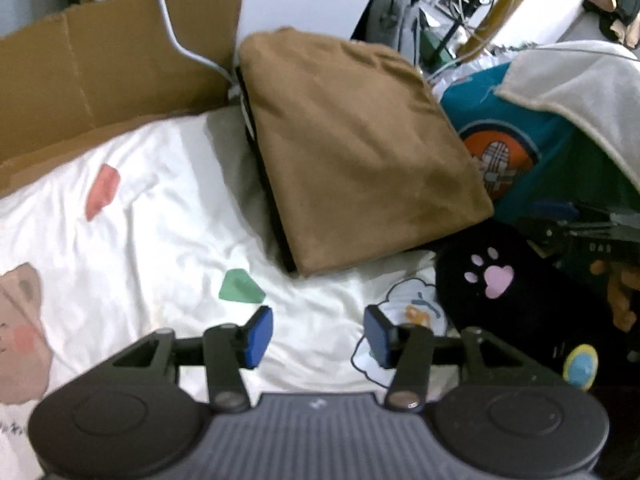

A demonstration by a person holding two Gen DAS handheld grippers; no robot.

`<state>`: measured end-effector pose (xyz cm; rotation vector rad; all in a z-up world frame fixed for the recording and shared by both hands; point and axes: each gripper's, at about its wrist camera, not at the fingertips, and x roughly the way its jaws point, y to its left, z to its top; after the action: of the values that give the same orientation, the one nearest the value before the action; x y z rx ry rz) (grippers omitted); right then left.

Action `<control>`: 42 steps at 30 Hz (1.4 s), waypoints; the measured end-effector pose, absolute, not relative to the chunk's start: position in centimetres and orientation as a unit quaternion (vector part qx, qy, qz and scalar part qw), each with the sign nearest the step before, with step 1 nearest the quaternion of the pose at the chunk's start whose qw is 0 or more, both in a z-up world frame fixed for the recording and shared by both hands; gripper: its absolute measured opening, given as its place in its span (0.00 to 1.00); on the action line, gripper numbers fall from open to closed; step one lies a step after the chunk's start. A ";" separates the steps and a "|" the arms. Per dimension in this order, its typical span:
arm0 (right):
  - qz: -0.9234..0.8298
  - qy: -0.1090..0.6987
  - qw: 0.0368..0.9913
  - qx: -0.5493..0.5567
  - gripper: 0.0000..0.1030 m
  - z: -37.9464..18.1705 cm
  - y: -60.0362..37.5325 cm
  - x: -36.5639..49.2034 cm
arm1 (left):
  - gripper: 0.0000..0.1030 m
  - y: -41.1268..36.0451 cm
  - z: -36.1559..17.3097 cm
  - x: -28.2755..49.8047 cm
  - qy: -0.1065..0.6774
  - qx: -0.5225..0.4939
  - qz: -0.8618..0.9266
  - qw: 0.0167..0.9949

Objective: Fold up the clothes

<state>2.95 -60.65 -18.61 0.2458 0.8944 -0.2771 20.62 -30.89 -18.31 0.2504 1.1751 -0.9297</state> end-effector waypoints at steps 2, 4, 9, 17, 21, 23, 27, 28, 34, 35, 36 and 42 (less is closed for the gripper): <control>-0.130 0.421 0.890 0.113 0.86 -17.5 -60.0 2.7 | 0.63 -30.4 -16.8 19.7 0.526 0.115 -0.417 0.733; -0.127 0.414 0.895 0.111 0.88 -16.6 -59.4 2.3 | 0.68 -30.0 -15.8 19.0 0.524 0.115 -0.412 0.736; -0.122 0.398 0.903 0.106 0.93 -14.4 -58.1 1.1 | 0.75 -29.2 -12.7 16.5 0.507 0.120 -0.406 0.751; -0.099 0.371 0.919 0.090 1.00 -10.7 -54.6 -0.9 | 0.86 -27.2 -8.5 13.0 0.467 0.126 -0.388 0.785; -0.089 0.358 0.926 0.082 1.00 -9.1 -52.8 -1.9 | 0.94 -26.2 -6.7 11.5 0.450 0.120 -0.374 0.802; -0.085 0.352 0.928 0.086 1.00 -8.5 -52.2 -2.2 | 0.97 -25.6 -6.1 10.9 0.448 0.110 -0.369 0.807; -0.080 0.342 0.931 0.095 1.00 -7.6 -51.2 -2.8 | 0.99 -24.6 -4.9 9.7 0.441 0.112 -0.362 0.814; -0.080 0.341 0.932 0.095 1.00 -7.4 -51.0 -2.9 | 0.99 -24.4 -4.6 9.4 0.438 0.116 -0.361 0.815; -0.096 0.312 0.942 0.080 1.00 -5.2 -49.2 -3.9 | 1.00 -22.6 -2.8 9.0 0.435 0.103 -0.356 0.820; -0.097 0.308 0.943 0.082 1.00 -5.0 -49.0 -4.0 | 1.00 -22.3 -2.6 9.0 0.433 0.103 -0.351 0.824; -0.097 0.305 0.944 0.084 1.00 -4.7 -48.8 -4.1 | 1.00 -22.1 -2.5 8.9 0.432 0.104 -0.345 0.827; -0.098 0.301 0.944 0.096 1.00 -4.5 -47.7 -4.1 | 1.00 -20.1 -2.6 8.5 0.438 0.108 -0.333 0.828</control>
<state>-4.09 -47.68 -4.46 0.1957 0.6136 -0.1998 8.54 -20.11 -2.63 0.2292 0.9301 -0.7063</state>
